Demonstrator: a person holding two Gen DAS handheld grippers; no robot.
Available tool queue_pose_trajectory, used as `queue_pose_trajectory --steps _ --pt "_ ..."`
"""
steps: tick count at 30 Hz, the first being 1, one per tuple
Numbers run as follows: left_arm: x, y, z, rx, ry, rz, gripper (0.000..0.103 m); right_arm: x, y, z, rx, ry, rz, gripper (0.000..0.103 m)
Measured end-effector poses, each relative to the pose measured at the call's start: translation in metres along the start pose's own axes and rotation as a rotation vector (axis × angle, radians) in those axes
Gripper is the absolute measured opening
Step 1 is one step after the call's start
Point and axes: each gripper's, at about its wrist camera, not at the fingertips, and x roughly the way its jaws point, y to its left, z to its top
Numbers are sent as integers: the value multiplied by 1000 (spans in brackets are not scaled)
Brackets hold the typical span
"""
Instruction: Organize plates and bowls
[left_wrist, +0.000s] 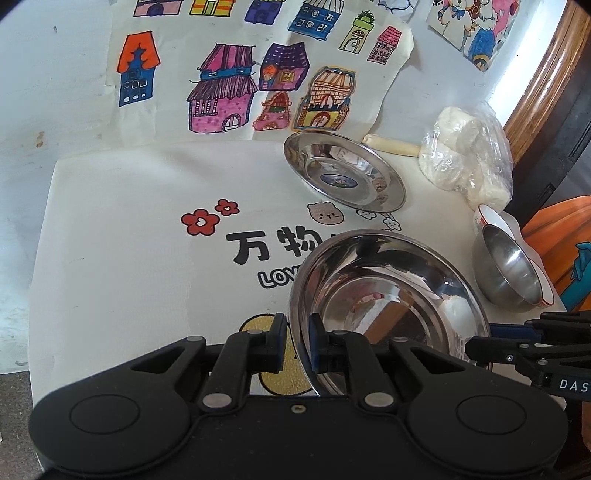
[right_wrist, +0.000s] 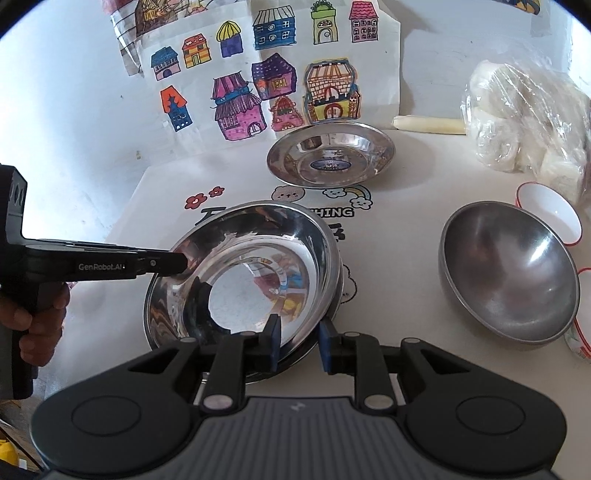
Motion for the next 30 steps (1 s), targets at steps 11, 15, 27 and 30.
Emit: queue_pose_trajectory --steps 11,15,27,30 --pt "-6 1 -3 -26 -26 11 54 0 0 -1 -5 0 1 43" --pt "-17 0 -4 -28 -90 24 83 -5 0 0 2 -22 4 60" --pt "-43 -11 13 21 -325 129 102 -22 -6 2 23 -204 11 103" --pt "-44 -11 23 52 -349 160 102 -29 -8 2 20 -313 4 103"
